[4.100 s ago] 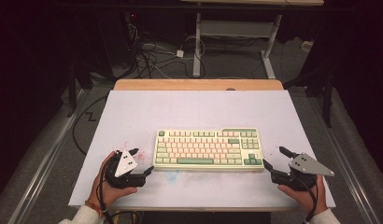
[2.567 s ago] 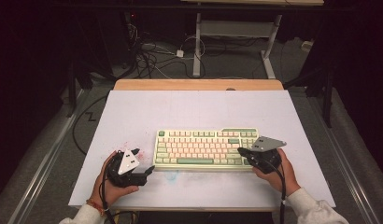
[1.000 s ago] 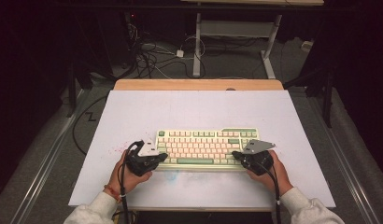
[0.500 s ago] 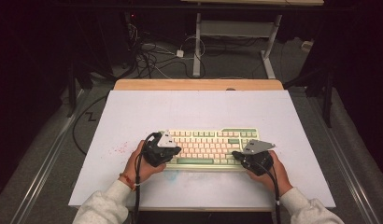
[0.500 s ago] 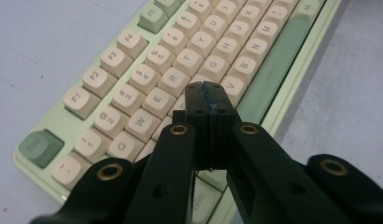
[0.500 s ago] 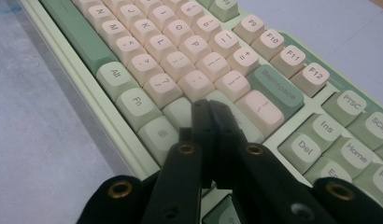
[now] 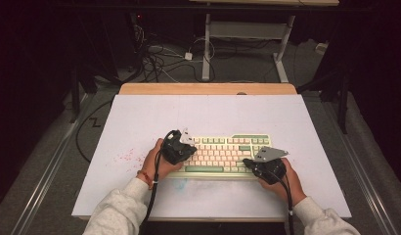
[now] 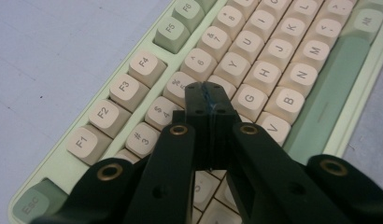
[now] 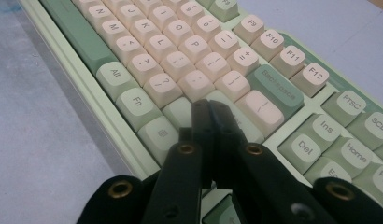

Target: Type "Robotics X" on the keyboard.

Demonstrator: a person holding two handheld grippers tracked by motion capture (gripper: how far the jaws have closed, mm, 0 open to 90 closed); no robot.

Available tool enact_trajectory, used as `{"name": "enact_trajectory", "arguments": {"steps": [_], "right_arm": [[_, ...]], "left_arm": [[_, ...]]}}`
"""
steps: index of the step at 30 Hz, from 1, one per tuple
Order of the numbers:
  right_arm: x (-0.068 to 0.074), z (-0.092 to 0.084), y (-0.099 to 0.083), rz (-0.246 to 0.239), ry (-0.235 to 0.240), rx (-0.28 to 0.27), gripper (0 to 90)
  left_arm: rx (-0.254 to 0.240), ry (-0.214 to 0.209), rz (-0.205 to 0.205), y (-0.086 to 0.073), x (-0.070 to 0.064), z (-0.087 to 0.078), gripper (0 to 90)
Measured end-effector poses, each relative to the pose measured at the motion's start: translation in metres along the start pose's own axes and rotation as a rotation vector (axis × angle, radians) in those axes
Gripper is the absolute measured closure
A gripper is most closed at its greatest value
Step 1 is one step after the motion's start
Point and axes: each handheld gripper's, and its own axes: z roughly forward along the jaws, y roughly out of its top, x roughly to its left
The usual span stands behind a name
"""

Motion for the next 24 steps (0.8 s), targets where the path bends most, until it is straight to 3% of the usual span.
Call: {"name": "enact_trajectory", "arguments": {"steps": [11,12,14,20,24], "right_arm": [[0.001,0.000,0.000,-0.002,-0.002,0.004,90.0],[0.001,0.000,0.001,-0.006,-0.003,0.006,90.0],[0.000,0.000,0.001,-0.008,-0.004,0.006,90.0],[-0.003,-0.011,0.002,0.006,-0.012,-0.022,90.0],[-0.005,-0.017,0.002,0.007,-0.020,-0.038,90.0]], "left_arm": [[0.022,0.007,0.018,0.004,0.000,0.010,87.5],[0.031,0.022,0.040,0.005,-0.003,0.009,87.4],[0.026,0.023,0.044,0.005,-0.003,0.007,85.5],[-0.081,0.040,0.057,0.002,-0.004,-0.018,82.7],[-0.119,0.059,0.065,-0.003,-0.005,-0.028,75.6]]}}
